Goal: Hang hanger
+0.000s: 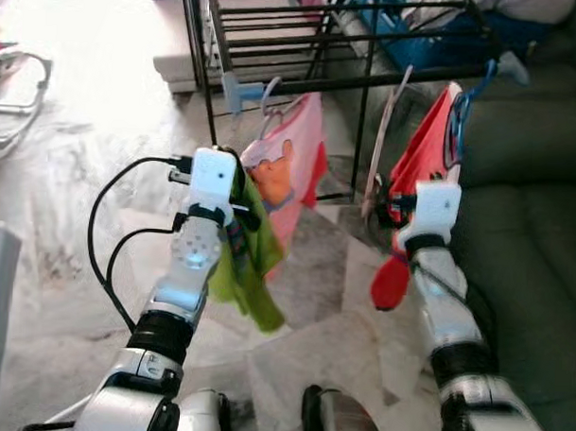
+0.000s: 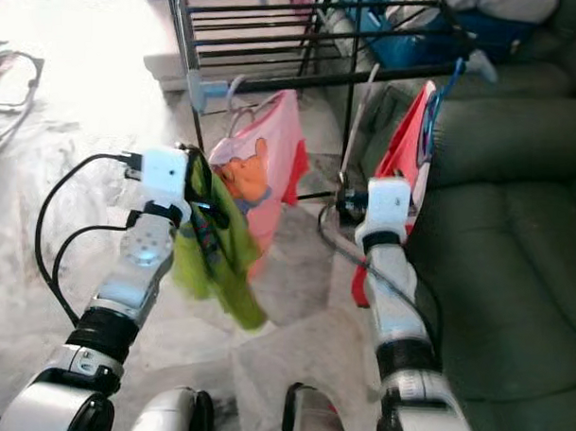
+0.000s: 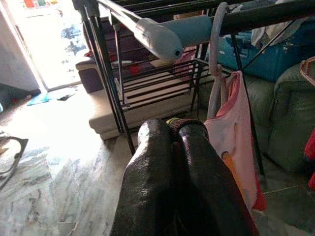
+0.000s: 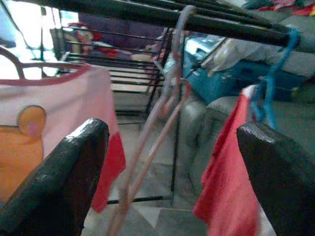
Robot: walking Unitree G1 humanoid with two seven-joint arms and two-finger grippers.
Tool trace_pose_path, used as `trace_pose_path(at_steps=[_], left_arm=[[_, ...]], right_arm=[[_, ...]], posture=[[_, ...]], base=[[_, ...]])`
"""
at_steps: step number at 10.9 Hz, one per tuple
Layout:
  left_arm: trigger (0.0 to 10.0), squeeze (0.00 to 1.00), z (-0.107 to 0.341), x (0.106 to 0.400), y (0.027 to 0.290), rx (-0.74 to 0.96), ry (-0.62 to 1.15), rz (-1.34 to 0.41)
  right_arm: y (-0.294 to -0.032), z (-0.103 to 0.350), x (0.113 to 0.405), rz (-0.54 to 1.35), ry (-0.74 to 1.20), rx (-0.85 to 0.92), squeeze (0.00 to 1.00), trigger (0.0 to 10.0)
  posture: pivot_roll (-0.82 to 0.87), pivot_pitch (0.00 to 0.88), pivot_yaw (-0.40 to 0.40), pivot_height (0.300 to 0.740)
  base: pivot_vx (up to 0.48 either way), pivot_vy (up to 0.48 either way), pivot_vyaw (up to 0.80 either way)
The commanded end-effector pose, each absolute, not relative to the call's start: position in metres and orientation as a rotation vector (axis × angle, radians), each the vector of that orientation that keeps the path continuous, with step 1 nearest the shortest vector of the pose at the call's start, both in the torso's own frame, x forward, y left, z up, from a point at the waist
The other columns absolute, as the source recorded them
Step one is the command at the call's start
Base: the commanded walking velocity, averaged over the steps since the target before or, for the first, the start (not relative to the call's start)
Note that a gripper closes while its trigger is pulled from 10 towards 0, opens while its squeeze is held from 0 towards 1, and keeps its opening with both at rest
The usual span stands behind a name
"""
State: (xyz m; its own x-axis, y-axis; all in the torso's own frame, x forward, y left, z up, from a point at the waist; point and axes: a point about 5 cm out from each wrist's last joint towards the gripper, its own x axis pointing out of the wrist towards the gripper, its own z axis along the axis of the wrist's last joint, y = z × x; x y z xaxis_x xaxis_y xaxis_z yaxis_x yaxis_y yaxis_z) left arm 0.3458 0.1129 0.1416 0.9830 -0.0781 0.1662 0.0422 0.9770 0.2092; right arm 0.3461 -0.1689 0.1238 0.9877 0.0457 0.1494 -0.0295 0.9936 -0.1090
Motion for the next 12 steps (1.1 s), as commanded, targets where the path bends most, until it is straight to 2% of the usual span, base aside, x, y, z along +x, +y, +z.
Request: trace_pose_path(at_steps=[1,4,5,7,12], left_arm=[[10.0,0.0,0.146,0.345,0.11,0.217,-0.198,-0.062],[10.0,0.0,0.147,0.343,0.107,0.223,-0.206,-0.072],[10.0,0.0,0.147,0.339,0.108,0.233,-0.213,-0.079],[10.0,0.0,0.138,0.323,0.105,0.248,-0.193,-0.112],[10.0,0.0,0.136,0.312,0.102,0.246,-0.158,-0.114]], right_arm=[[-0.168,0.128,0.354,0.076,-0.124,-0.092,0.0,10.0],[-0.169,0.149,0.381,0.017,-0.063,-0.112,0.0,10.0],[-0.168,0.154,0.386,0.009,-0.058,-0.13,0.0,10.0],[-0.158,0.139,0.388,-0.004,0.048,-0.112,0.0,10.0],[-0.137,0.138,0.392,0.034,0.089,-0.067,0.0,10.0]], posture=[[-0.07,0.175,-0.022,0.74],[-0.05,0.189,-0.039,0.74],[-0.02,0.227,-0.051,0.74],[0.0,0.281,-0.075,0.74],[0.02,0.3,-0.065,0.74]], base=[[0.0,0.0,0.0],[0.0,0.0,0.0],[0.0,0.0,0.0],[0.0,0.0,0.0],[0.0,0.0,0.0]])
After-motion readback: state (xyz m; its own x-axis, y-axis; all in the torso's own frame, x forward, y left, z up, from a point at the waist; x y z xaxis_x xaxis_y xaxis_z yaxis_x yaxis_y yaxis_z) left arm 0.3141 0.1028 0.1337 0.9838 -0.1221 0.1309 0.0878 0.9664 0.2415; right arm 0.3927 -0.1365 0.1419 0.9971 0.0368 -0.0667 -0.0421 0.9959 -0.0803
